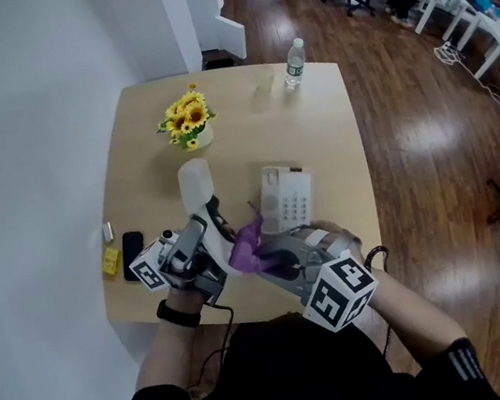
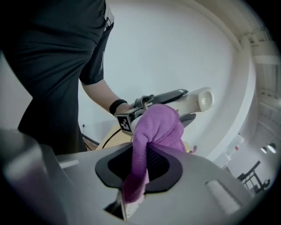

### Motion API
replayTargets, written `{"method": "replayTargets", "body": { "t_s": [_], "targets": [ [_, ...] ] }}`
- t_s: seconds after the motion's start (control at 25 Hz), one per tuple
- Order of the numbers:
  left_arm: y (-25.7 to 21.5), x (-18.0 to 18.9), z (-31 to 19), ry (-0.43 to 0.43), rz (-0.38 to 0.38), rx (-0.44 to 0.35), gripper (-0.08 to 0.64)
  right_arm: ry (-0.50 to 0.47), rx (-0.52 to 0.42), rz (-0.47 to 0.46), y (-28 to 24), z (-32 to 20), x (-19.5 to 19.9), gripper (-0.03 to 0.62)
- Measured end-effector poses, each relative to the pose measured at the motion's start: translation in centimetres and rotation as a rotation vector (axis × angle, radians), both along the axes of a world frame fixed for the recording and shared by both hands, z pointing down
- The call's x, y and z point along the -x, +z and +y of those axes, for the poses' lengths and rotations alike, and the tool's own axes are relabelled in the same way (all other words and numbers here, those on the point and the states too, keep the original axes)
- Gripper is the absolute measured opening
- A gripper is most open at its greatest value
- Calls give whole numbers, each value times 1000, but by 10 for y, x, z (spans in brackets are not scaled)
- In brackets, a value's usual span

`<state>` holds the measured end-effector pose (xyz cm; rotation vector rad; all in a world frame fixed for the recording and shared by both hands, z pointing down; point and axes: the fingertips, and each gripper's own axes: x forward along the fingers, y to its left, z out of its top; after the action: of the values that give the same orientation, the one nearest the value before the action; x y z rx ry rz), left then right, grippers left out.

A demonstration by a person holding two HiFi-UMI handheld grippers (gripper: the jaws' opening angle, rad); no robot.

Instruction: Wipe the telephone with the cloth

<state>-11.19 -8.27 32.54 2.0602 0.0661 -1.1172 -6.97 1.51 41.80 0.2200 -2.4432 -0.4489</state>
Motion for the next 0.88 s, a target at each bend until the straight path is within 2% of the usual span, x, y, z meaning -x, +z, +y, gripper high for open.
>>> {"method": "replayTargets", "body": {
  "t_s": [0.2,0.4,0.48,0.64,0.8,0.88],
  "targets": [
    [10,2,-6,-16,-3,30,213,-60,30,13,20,25,6,60],
    [23,-3,-12,-34,-93,21,212,-82,146,-71,25,39,-2,60],
    [33,-2,-14,-54,-143,40,213,-37,186,-104,31,29,-11,60],
    [66,-3,-14,-96,-330,96,213,163,207,-112,59,-33,-48,61],
    [106,-6,-10,-134,-587,138,213,360,163,6,99,-117,-86,61],
    [125,-8,-7,-138,-696,145,213,426,134,72,119,-158,-98,61]
  ]
}}
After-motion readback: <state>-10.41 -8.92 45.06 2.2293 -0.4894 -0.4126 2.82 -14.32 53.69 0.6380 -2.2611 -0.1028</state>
